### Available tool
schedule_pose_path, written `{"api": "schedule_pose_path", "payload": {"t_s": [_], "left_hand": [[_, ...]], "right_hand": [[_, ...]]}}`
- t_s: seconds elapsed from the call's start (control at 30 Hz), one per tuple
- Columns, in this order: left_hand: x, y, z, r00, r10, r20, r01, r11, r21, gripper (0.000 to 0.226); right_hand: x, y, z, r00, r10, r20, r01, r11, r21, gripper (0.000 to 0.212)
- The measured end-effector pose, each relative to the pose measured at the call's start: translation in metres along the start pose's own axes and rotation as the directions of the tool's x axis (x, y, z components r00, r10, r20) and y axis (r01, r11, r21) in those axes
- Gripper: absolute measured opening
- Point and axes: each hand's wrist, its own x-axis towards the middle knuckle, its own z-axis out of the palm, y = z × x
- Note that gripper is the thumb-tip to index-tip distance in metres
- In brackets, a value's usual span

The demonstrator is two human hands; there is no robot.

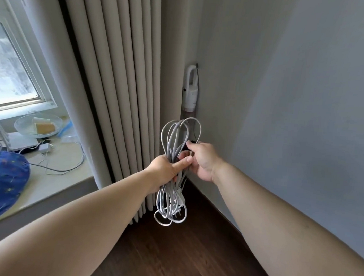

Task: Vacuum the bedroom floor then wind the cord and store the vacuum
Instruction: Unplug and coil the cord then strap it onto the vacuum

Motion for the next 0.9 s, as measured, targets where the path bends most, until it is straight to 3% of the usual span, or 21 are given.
{"api": "schedule_pose_path", "payload": {"t_s": [0.2, 0.3, 0.37, 0.47, 0.6, 0.7, 0.77, 0.9], "left_hand": [[0.004, 0.0, -0.006, 0.996, -0.081, 0.038, 0.081, 0.997, -0.008, 0.041], [0.01, -0.008, -0.013, 0.994, -0.1, -0.036, 0.104, 0.987, 0.124, 0.043], [0.012, -0.013, -0.019, 0.992, -0.097, -0.083, 0.105, 0.99, 0.09, 0.039], [0.012, -0.012, -0.025, 0.991, -0.099, -0.091, 0.093, 0.993, -0.066, 0.033], [0.006, 0.005, -0.019, 0.999, -0.034, 0.01, 0.036, 0.962, -0.271, 0.03], [0.002, 0.015, -0.015, 1.0, 0.02, 0.007, -0.016, 0.928, -0.373, 0.029], [-0.001, 0.021, -0.016, 0.999, 0.046, -0.027, -0.053, 0.917, -0.394, 0.029], [-0.003, 0.021, -0.02, 0.995, 0.075, -0.068, -0.097, 0.903, -0.419, 0.029]], "right_hand": [[-0.002, -0.006, 0.008, 0.998, -0.066, -0.012, 0.065, 0.995, -0.072, 0.014], [-0.001, -0.011, -0.003, 0.985, -0.169, -0.032, 0.151, 0.94, -0.306, 0.013], [-0.001, -0.016, -0.016, 0.977, -0.198, -0.082, 0.15, 0.905, -0.398, 0.017], [-0.002, -0.014, -0.034, 0.986, -0.093, -0.14, 0.036, 0.931, -0.364, 0.006], [-0.006, 0.016, -0.025, 0.993, 0.109, -0.035, -0.113, 0.898, -0.425, 0.022], [0.002, 0.04, -0.016, 0.981, 0.172, 0.089, -0.117, 0.892, -0.436, 0.023], [0.002, 0.044, -0.016, 0.976, 0.188, 0.115, -0.118, 0.888, -0.445, 0.014], [-0.001, 0.043, -0.015, 0.961, 0.243, 0.134, -0.126, 0.812, -0.57, 0.023]]}}
